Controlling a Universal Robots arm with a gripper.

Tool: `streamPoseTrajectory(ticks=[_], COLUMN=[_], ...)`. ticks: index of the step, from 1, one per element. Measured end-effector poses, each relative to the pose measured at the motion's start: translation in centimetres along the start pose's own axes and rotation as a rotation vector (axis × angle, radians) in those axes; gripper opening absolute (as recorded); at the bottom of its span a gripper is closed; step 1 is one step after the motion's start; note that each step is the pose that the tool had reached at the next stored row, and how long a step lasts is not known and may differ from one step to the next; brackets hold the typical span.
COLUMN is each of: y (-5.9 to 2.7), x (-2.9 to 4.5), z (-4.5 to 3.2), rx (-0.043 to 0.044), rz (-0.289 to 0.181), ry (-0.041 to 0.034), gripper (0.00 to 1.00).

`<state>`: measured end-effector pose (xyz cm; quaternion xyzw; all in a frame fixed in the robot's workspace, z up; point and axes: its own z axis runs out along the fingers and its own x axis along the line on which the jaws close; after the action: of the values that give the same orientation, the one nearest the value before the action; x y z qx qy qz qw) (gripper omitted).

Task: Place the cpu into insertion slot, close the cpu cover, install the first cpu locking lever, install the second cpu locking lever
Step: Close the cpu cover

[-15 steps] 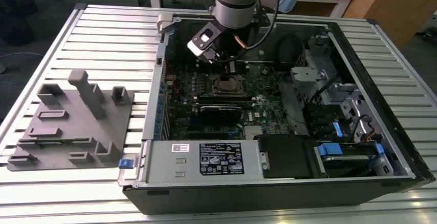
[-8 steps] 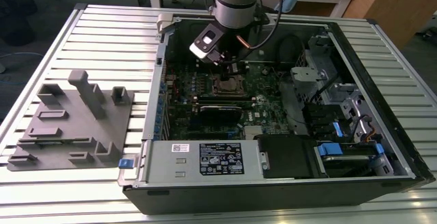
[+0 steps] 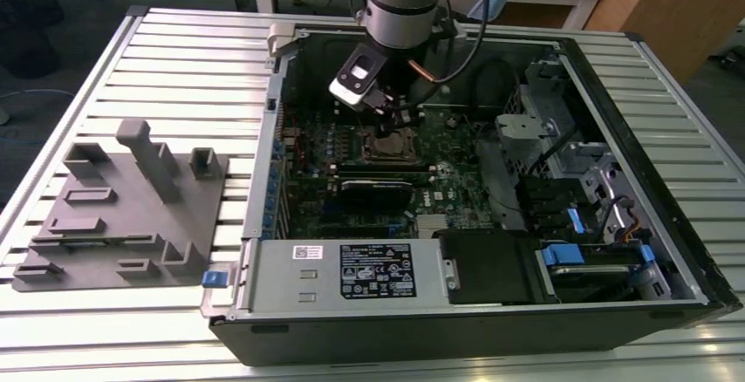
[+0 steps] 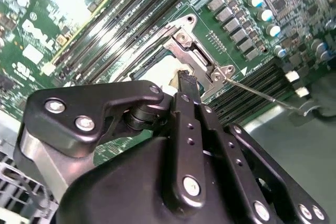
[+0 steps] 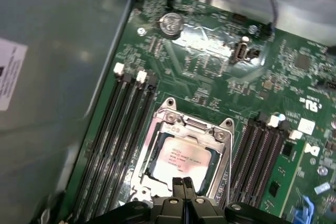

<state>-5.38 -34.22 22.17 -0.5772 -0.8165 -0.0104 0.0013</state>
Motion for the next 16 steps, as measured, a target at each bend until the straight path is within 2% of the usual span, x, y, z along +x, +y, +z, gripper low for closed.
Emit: streamPoseTrajectory(ticks=[11,16], y=[0.00,0.00], x=[0.00,0.00], z=[0.00,0.00], rx=[0.0006,0.0007], rz=[-0.164,-0.168], ry=[0.0054,0.0055], gripper=[0.11,0.11])
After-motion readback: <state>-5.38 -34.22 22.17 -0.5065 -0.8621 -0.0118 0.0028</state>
